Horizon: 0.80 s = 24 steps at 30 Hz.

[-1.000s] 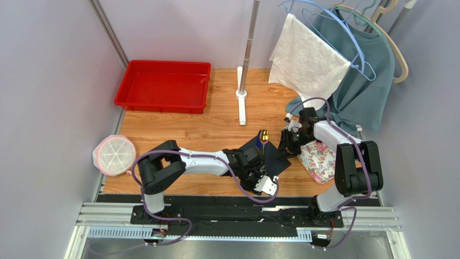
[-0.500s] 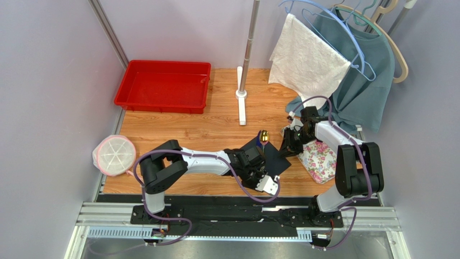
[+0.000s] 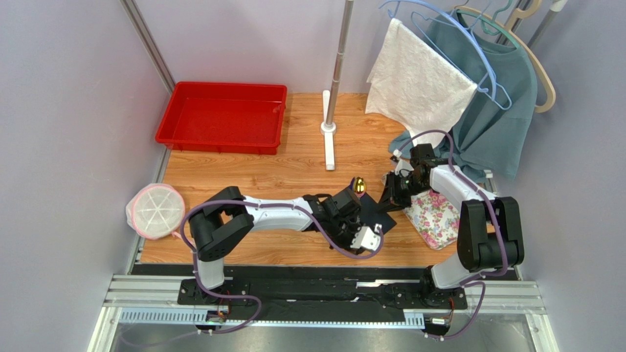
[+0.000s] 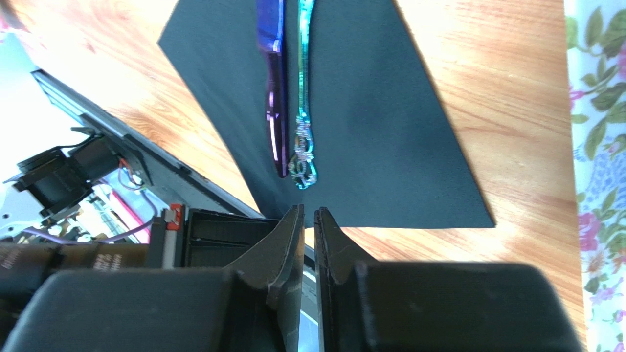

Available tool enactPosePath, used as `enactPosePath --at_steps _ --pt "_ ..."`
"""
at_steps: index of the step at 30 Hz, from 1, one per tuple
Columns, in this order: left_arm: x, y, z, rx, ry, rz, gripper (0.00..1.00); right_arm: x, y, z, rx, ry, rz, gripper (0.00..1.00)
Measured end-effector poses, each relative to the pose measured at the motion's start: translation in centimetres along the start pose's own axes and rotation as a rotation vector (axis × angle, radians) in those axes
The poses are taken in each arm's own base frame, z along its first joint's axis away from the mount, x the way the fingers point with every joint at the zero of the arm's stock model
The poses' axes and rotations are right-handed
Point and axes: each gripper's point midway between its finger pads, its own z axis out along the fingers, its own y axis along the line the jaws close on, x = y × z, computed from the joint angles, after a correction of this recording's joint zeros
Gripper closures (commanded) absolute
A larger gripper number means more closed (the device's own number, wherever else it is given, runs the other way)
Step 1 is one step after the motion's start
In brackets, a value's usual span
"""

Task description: Place the utensils on the paper napkin and roll it up

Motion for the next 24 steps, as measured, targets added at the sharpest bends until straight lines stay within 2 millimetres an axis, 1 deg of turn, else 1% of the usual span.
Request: enactPosePath --at_steps 3,5,8,11,15,19,24 --pt "-0.8 2.1 -1.3 -0.036 -0.05 -0.057 1.0 -0.2 0.5 -0.3 -0.015 -0.021 0.0 0.87" --pt "-0.9 3.4 -2.1 -0.061 -0.076 -0.094 1.0 -0.3 0.7 -0.4 -0.023 -0.03 0.004 0.87" --pt "-0.8 4.8 -3.1 -0.093 -0.104 -0.153 1.0 -0.3 0.9 -0.2 -0.038 -0.035 0.017 0.88" --pt "-0.5 6.0 -3.7 -0.115 -0.119 -0.204 1.0 -0.1 1.1 -0.1 -0.056 -0.028 0.036 0.88" --pt "0.0 7.4 -3.8 -0.14 -0.134 -0.261 1.0 0.1 1.4 0.0 -0.083 -0.019 0.051 0.91" --pt "0.7 7.9 -3.4 -0.15 -0.132 -0.303 1.0 0.3 1.4 0.4 -0.101 -0.002 0.07 0.91" --pt "1.3 8.4 -3.0 -0.161 -0.126 -0.338 1.0 1.1 0.9 1.1 -0.105 0.023 0.103 0.91"
